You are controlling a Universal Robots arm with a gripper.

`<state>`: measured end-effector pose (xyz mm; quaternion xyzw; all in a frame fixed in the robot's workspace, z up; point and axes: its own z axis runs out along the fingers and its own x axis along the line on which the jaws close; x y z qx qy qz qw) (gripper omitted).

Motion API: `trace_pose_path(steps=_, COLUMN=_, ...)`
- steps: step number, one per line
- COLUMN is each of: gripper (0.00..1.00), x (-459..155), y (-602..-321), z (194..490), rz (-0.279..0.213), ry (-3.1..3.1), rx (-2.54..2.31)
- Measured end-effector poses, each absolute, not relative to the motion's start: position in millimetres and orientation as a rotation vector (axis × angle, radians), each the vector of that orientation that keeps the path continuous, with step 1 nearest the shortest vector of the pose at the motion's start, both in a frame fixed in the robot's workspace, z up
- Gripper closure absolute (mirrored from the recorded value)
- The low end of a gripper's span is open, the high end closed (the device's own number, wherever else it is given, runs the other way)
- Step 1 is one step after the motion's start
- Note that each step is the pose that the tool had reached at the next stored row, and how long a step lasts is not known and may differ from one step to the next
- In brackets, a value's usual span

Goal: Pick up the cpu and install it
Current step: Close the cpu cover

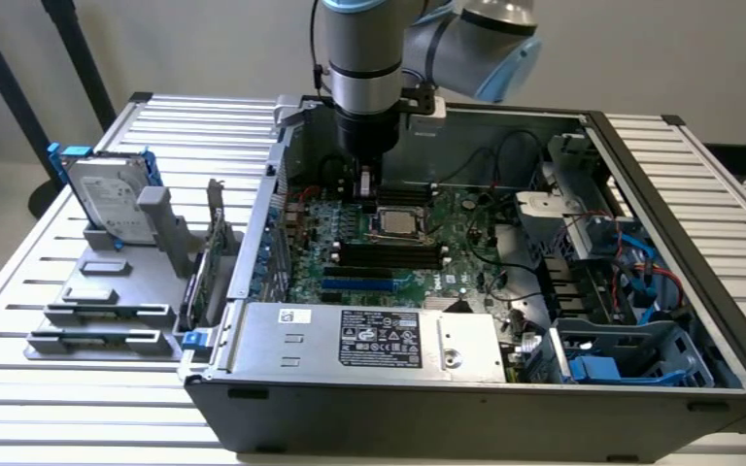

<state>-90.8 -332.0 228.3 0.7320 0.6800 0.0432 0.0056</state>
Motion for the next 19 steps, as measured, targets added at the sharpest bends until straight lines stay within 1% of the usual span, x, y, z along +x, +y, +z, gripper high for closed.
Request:
trace_pose_path(steps=10, gripper=0.86, x=-87, y=-332, z=228, rz=0.135, ry=2.129, rx=2.291)
trace_pose_path(steps=19, gripper=0.86, x=-46, y=-336, z=253, rz=0.135, ry=2.131, rx=2.294)
